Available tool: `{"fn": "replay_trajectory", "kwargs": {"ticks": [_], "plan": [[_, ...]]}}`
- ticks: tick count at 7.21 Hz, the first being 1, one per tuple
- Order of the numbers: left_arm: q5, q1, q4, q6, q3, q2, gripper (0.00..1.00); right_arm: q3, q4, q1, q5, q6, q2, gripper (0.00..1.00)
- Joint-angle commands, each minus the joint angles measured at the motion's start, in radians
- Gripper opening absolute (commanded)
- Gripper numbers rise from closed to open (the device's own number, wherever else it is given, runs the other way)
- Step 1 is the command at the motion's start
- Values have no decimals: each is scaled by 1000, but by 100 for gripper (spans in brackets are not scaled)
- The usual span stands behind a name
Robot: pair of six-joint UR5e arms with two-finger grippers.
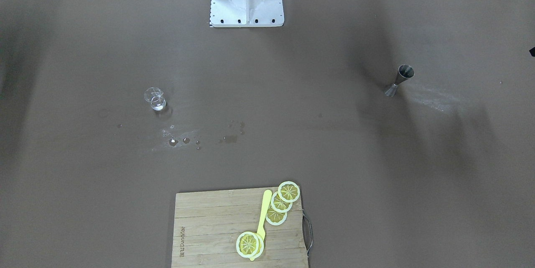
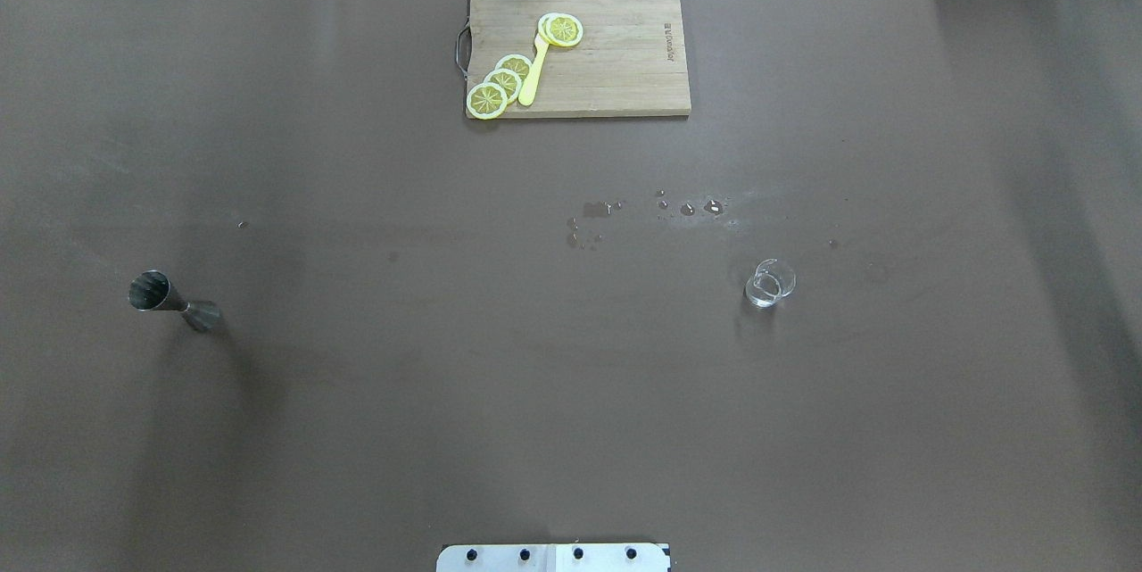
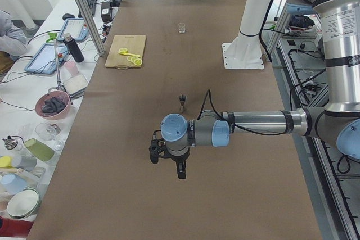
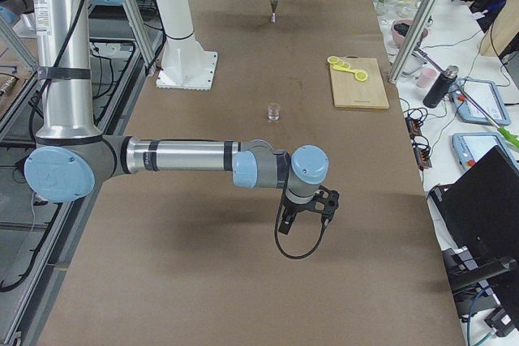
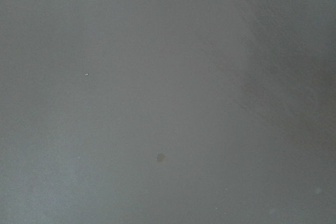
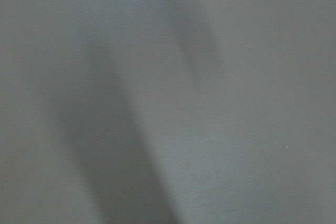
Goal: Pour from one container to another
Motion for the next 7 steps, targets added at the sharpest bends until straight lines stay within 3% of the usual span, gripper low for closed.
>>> {"fn": "replay_trajectory", "kwargs": {"ticks": [1,7], "plan": [[0,0,0,0,0,0,98,-1,0,0,6,-1,0,100],[0,0,0,0,0,0,98,7,2,0,12,0,-8,100]]}}
